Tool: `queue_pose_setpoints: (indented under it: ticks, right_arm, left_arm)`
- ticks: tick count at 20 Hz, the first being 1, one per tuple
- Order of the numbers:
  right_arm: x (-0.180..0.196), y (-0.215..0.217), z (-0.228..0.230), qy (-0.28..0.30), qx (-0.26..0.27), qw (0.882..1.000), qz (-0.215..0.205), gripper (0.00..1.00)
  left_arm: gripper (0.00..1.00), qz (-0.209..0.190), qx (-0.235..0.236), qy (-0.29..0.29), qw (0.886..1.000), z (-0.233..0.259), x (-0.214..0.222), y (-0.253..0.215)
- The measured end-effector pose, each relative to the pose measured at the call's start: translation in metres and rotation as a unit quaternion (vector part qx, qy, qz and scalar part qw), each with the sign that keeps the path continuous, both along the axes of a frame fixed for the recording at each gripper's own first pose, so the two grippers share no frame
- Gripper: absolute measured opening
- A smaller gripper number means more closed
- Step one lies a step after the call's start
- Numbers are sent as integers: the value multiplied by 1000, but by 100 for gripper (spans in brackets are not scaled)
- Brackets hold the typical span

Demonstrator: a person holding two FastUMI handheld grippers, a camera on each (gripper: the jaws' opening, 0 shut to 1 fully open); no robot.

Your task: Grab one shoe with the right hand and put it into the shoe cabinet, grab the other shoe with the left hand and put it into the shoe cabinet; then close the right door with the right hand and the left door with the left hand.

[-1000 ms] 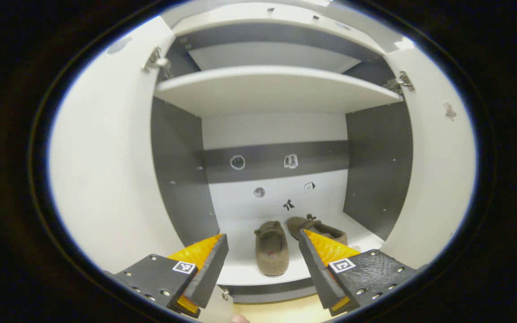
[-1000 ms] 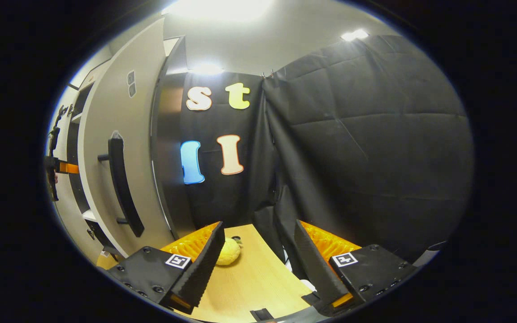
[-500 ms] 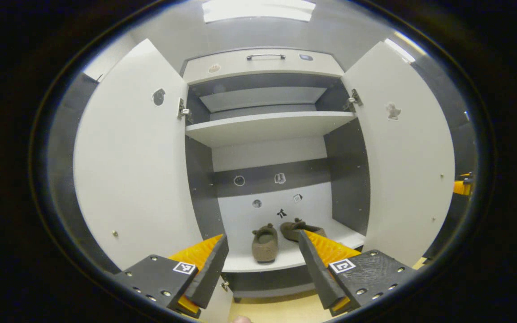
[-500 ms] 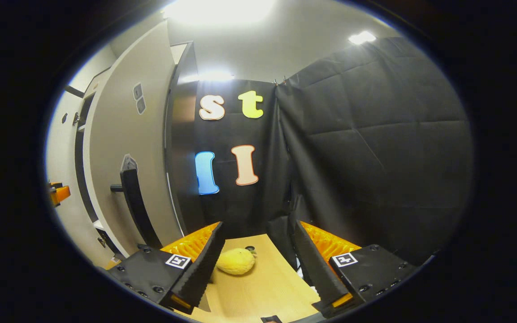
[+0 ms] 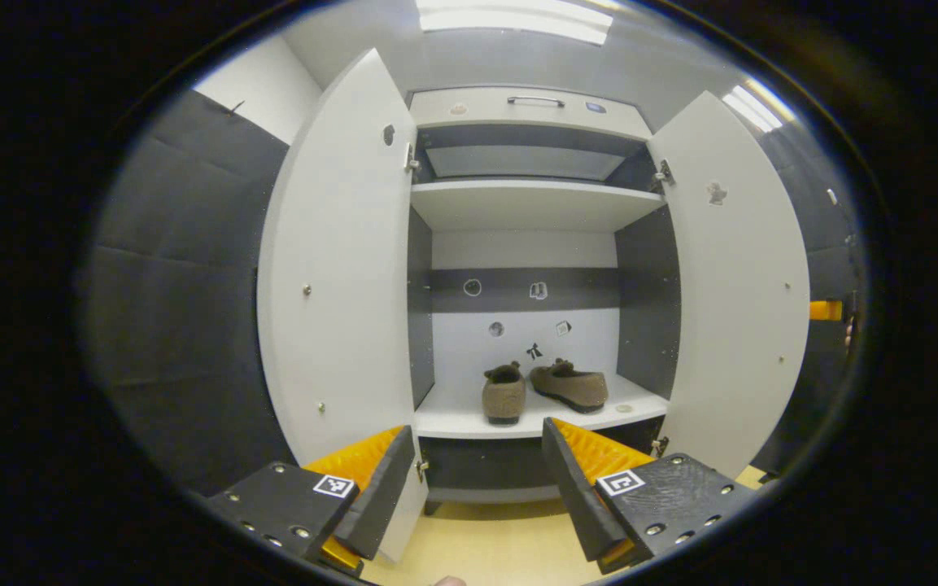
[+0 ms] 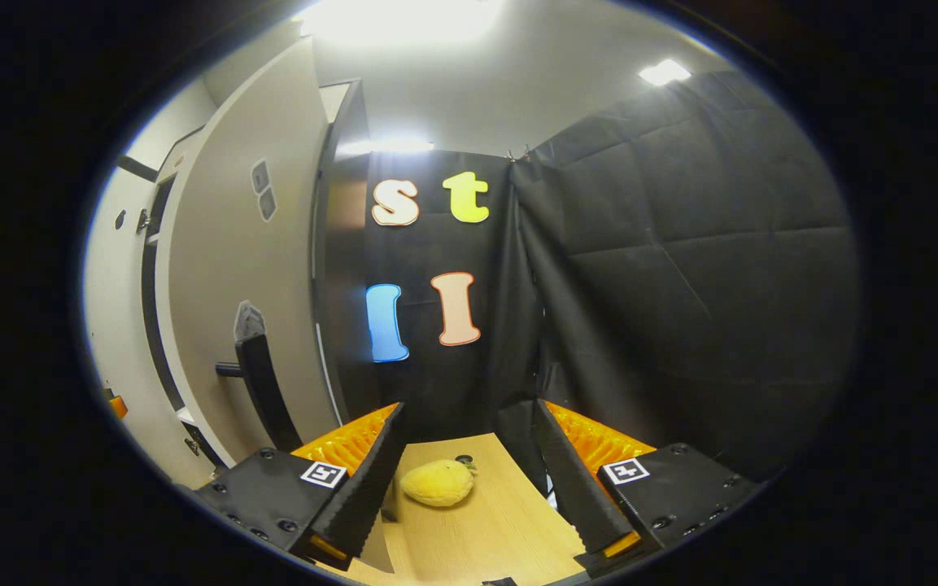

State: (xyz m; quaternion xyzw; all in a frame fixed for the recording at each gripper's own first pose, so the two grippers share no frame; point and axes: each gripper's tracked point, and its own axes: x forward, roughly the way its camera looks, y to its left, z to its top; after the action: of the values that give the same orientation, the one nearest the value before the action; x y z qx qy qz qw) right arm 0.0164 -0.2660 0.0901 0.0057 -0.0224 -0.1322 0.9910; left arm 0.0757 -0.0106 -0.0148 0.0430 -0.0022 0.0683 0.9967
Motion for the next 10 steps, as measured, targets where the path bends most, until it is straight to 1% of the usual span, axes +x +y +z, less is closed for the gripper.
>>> queue_pose_setpoints:
  ticks: [1, 2, 3, 4, 5, 6, 7, 8, 9, 10]
  right_arm:
    - [2, 5, 2, -2, -5, 1000, 1, 98]
    - [5, 12, 4, -8, -6, 1000, 4, 98]
    - [8, 20, 5, -14, -6, 1000, 9, 98]
    - [9, 28, 4, -16, -7, 1000, 13, 94]
    - [10, 34, 2, -15, -10, 1000, 17, 98]
    - [9, 36, -1, -12, -14, 1000, 18, 94]
    - [9, 39, -2, -9, -20, 1000, 19, 99]
    - [10, 41, -2, -7, -25, 999, 19, 99]
    - [10, 42, -3, -4, -27, 999, 17, 94]
    - [10, 42, -2, -4, -27, 1000, 14, 93]
  left_arm:
    - [91, 2, 0, -2, 1000, -3, -7, 5]
    - [99, 3, -1, -4, 1000, -5, -11, 8]
    - [99, 5, -3, -6, 1000, -9, -17, 12]
    - [99, 6, -6, -5, 1000, -12, -18, 14]
    - [91, 5, -9, -4, 1000, -16, -23, 16]
    - [91, 4, -14, -4, 1000, -19, -24, 18]
    - [91, 1, -20, -5, 1000, -22, -26, 19]
    - [92, -3, -27, -7, 1000, -23, -27, 19]
    - [92, -4, -33, -8, 999, -25, -31, 21]
    - [92, -6, -36, -10, 999, -25, -32, 21]
